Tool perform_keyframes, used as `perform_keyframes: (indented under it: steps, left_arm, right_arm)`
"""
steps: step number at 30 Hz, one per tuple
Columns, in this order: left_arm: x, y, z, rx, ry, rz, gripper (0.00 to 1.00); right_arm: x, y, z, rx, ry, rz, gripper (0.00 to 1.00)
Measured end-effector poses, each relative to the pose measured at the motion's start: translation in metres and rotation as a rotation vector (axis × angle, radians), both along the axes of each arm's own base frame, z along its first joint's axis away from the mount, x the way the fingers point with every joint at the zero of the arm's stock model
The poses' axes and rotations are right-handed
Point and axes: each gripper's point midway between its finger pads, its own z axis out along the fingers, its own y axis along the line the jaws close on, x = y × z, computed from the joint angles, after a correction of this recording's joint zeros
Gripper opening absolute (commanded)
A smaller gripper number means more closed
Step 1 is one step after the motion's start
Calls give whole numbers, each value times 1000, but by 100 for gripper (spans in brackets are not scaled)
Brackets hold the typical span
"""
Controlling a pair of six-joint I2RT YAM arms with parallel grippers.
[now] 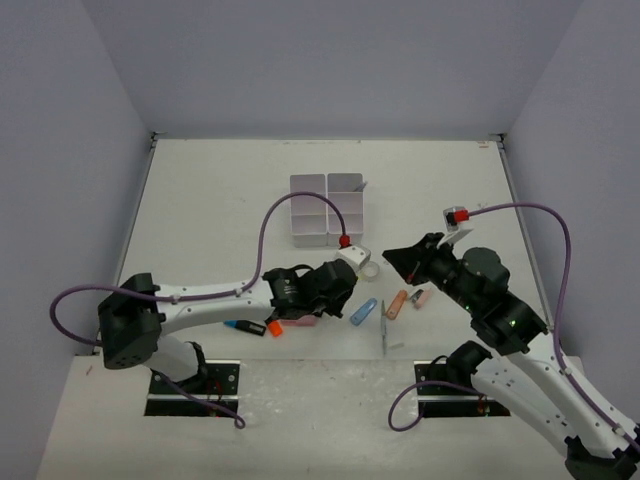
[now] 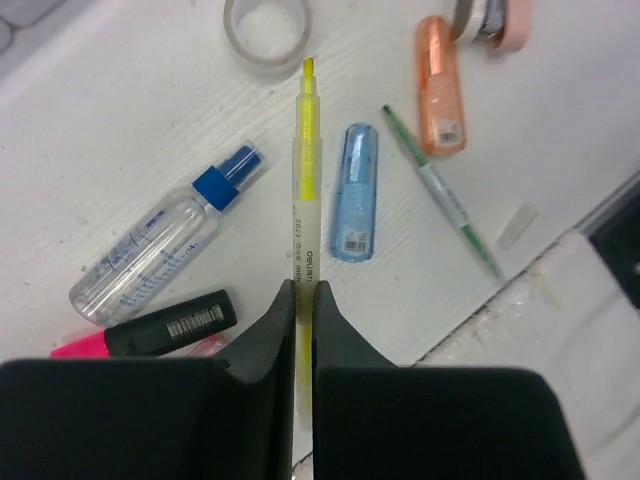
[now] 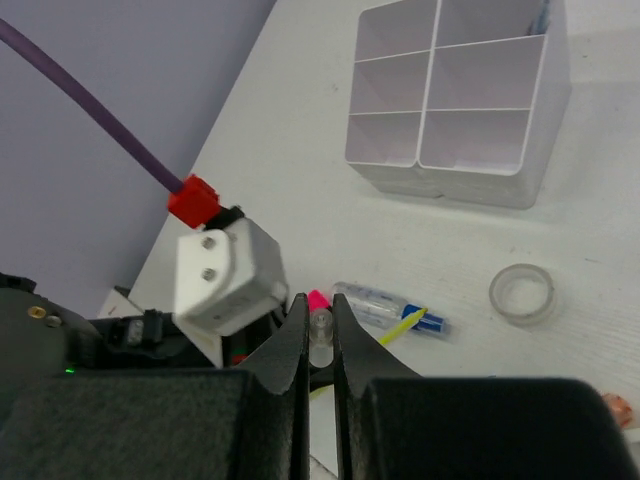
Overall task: Sort the stationery into containers
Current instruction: Pick up the pen from the center of the board.
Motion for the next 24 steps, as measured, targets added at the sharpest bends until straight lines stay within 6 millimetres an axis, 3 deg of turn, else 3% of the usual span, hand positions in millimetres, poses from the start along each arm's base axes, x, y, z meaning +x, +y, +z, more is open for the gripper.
perform_keyframes:
  steps: [5, 8, 18, 24]
  left_arm:
    - [-6, -9, 58, -263, -73, -35, 0]
    - [-9, -11, 76, -380, -99, -41, 0]
    - [-28, -12, 95, -636, -95, -88, 0]
    - [-40, -19, 110, -745, -85, -154, 0]
  right_arm:
    - [-11, 18, 7, 68, -31, 115, 0]
    - [-15, 21, 14, 101, -57, 143, 0]
    - [-32, 17, 49, 216, -163, 176, 0]
    - [-37, 29, 53, 227, -170, 256, 0]
